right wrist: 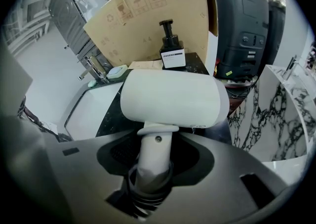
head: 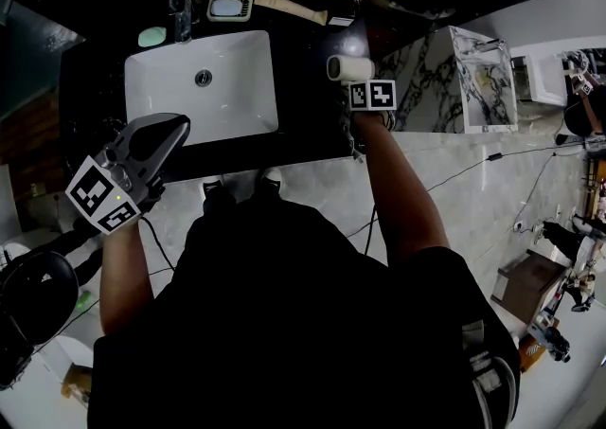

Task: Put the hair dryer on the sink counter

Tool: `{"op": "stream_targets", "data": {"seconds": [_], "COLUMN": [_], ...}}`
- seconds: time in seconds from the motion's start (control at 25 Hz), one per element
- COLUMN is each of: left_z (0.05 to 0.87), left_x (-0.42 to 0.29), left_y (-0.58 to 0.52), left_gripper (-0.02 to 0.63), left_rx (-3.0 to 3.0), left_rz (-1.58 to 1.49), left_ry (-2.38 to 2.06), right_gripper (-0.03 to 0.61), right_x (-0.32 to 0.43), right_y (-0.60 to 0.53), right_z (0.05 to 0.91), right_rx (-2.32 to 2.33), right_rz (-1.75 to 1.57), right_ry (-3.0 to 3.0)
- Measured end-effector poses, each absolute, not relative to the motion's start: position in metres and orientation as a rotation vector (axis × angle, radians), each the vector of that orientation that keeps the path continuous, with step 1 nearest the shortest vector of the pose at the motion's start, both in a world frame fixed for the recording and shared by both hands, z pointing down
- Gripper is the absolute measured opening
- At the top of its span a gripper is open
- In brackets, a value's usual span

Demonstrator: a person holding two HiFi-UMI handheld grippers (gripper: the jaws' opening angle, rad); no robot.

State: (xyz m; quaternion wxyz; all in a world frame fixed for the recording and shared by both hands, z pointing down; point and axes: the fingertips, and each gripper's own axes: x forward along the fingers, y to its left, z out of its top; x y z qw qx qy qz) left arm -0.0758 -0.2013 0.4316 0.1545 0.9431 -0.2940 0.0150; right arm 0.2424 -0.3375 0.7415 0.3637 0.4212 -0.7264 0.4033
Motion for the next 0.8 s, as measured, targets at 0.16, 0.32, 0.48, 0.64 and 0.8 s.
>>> {"op": "stream_targets", "data": {"seconds": [0.16, 0.32, 0.48, 0.64, 0.8], "left_z": [0.432, 0.432, 0.434, 0.433, 0.432], "left_x": [-0.074, -0.073, -0.075, -0.076, -0.077], "left_y": [-0.200, -0.198, -0.196, -0.195, -0.192], "left_gripper": [0.015, 0.015, 0.015, 0.015, 0.015], "left_rx": [2.703, 2.706, 2.705, 2.703, 2.702], "left_rz": [0.036, 0.032, 0.035, 0.032, 0.036], "left_ry": [-0.831, -0.826, -0.831, -0.834, -0.836], "right_gripper": [0.193, 0.195, 0.198, 0.206, 0.239], "right_x": [0.242, 0.243, 0.243, 0.245, 0.248], "right_y": [-0.335, -0.331, -0.332, -0.333, -0.334], "right_z": [0.747, 0.754, 0.754, 0.753, 0.753], "right_rx": [1.070, 1.053, 1.069, 1.097, 1.115], "right_rz": [1.025, 0.970, 0.975, 0.973, 0.954], "right_ry": [-1.845, -1.832, -1.843, -1.839, -1.823]}}
